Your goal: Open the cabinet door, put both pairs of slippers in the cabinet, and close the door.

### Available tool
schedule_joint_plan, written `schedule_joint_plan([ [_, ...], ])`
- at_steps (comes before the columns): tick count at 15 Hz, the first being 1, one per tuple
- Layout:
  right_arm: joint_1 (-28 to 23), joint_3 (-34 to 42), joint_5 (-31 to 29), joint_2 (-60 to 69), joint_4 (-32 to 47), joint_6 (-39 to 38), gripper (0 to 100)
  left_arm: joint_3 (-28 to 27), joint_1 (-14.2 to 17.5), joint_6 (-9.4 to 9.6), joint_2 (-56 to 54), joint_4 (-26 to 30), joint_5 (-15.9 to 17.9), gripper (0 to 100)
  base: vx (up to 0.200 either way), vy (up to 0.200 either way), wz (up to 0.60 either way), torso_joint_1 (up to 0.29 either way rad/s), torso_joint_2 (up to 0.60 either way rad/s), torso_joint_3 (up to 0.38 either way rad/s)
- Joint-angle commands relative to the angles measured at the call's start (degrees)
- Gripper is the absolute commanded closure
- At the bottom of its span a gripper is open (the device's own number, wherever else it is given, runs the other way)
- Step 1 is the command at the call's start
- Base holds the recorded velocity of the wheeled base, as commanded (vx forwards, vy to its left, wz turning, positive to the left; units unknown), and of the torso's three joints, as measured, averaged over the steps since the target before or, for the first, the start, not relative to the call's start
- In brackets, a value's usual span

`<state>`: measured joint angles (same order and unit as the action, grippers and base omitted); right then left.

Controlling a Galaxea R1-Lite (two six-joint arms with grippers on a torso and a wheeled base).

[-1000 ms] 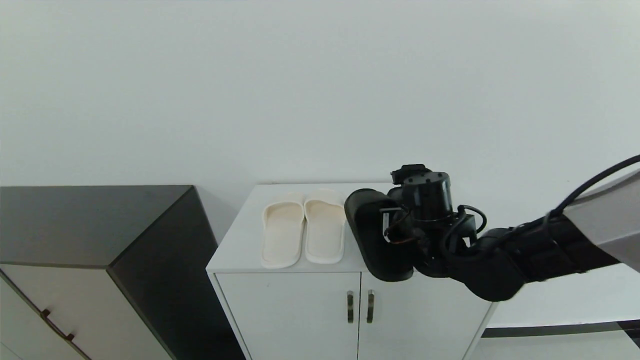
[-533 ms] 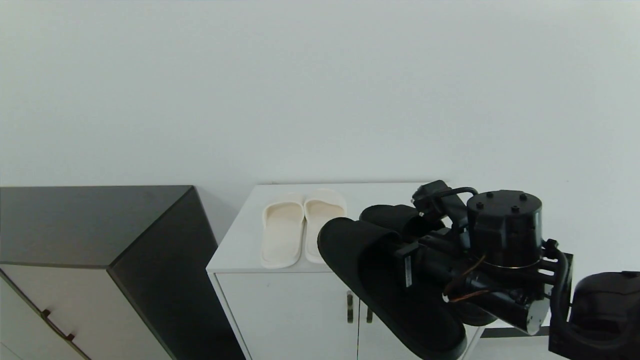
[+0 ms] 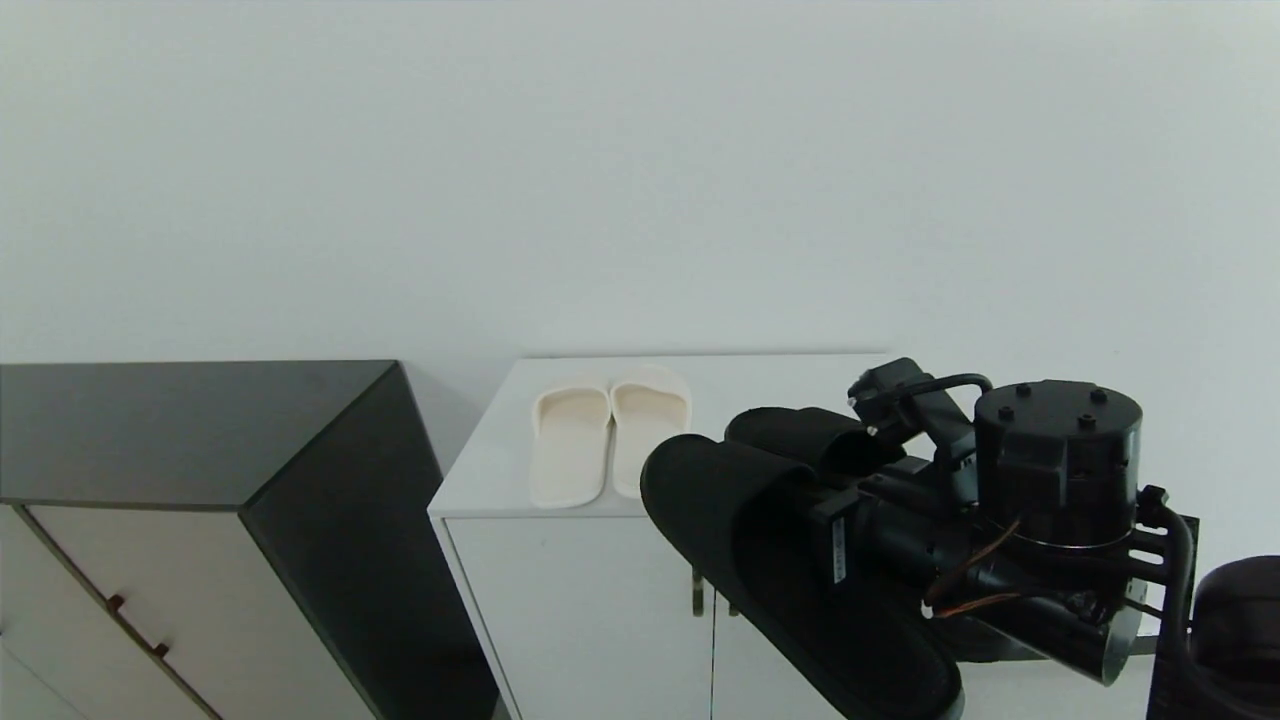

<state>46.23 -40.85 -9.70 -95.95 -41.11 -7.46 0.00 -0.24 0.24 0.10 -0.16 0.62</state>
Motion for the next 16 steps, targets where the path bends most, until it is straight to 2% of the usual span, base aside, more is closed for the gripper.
schedule_joint_plan([
  [1,0.0,0.33,0.04,0.06,0.15,-0.01,100,0.0,-0.02,0.02,-0.01,-0.02,-0.01,100,-0.2,0.0,0.0,-0.007,0.0,0.007],
  [5,-0.08,1.21,0.12,0.06,0.06,-0.01,100,0.0,-0.02,0.02,-0.01,-0.02,-0.01,100,-0.2,0.0,0.0,0.002,0.0,-0.001],
  [16,-0.35,2.88,1.44,-0.11,-0.11,0.78,100,0.0,-0.02,-0.07,-0.01,-0.11,-0.01,100,0.0,0.0,0.0,0.0,0.0,0.0],
])
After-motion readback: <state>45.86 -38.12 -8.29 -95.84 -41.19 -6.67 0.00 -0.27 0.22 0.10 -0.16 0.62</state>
